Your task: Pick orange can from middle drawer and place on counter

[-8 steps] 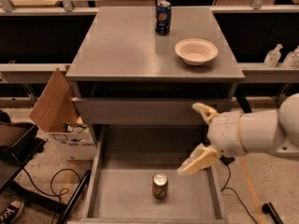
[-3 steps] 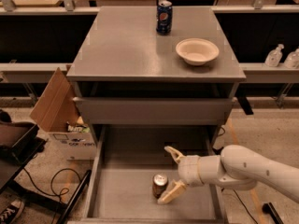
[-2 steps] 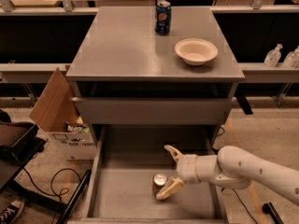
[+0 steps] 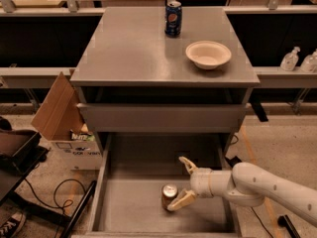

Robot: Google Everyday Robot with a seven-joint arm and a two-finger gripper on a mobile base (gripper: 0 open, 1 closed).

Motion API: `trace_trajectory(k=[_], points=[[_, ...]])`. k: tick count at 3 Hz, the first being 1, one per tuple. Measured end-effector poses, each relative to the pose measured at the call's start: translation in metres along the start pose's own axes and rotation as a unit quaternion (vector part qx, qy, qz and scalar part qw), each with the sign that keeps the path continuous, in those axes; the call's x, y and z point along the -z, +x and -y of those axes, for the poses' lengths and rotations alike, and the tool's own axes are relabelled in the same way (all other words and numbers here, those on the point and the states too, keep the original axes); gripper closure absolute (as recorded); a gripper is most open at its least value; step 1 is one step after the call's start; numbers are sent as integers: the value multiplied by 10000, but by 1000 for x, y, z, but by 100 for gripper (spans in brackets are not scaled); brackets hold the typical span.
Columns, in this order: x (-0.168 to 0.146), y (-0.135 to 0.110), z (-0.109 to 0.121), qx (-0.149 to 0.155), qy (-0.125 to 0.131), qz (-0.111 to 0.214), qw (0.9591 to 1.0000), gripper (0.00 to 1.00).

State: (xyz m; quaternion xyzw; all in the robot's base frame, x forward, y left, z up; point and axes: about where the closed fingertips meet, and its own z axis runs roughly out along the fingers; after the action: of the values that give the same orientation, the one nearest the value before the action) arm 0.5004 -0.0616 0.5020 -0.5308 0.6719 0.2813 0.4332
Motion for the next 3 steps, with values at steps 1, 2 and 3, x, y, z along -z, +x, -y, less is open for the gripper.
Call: trace_trajectory(k=[1, 2, 3], points=[[-3, 22, -5, -156, -9, -80, 9998, 0], [-30, 47, -20, -508, -255, -50, 9984, 3], [-48, 53, -25, -612, -472, -51, 9970, 25]])
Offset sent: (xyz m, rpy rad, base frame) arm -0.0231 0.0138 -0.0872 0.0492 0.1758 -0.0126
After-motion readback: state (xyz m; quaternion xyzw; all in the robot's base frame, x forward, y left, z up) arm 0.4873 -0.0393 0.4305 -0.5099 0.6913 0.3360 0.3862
